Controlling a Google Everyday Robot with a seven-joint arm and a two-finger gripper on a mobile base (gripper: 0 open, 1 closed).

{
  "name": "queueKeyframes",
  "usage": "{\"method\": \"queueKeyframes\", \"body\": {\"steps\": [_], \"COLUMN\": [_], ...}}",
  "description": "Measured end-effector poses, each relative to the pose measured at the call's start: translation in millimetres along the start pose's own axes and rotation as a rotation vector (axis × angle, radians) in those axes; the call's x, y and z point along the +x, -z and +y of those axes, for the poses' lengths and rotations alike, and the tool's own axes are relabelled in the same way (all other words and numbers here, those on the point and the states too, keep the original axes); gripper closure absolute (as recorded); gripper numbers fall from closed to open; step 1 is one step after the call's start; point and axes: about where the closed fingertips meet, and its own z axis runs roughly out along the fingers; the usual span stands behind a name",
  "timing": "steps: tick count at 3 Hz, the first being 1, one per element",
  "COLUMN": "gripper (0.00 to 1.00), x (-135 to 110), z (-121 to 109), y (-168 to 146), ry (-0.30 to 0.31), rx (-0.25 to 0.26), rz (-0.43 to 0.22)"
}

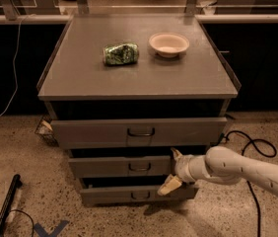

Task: Open middle drawer

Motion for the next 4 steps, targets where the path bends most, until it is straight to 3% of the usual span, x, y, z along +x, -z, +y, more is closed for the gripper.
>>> {"method": "queueKeyframes", "body": {"steps": [1, 3, 4], "gripper": [0.0, 0.0, 0.16], "x": [20, 19, 19], "z": [-13, -18, -18], "y": [-27, -38, -38], "ry": [-0.004, 0.005, 0.005], "rx": [-0.009, -0.003, -0.003], "rz": [0.035, 0.045, 0.045]}}
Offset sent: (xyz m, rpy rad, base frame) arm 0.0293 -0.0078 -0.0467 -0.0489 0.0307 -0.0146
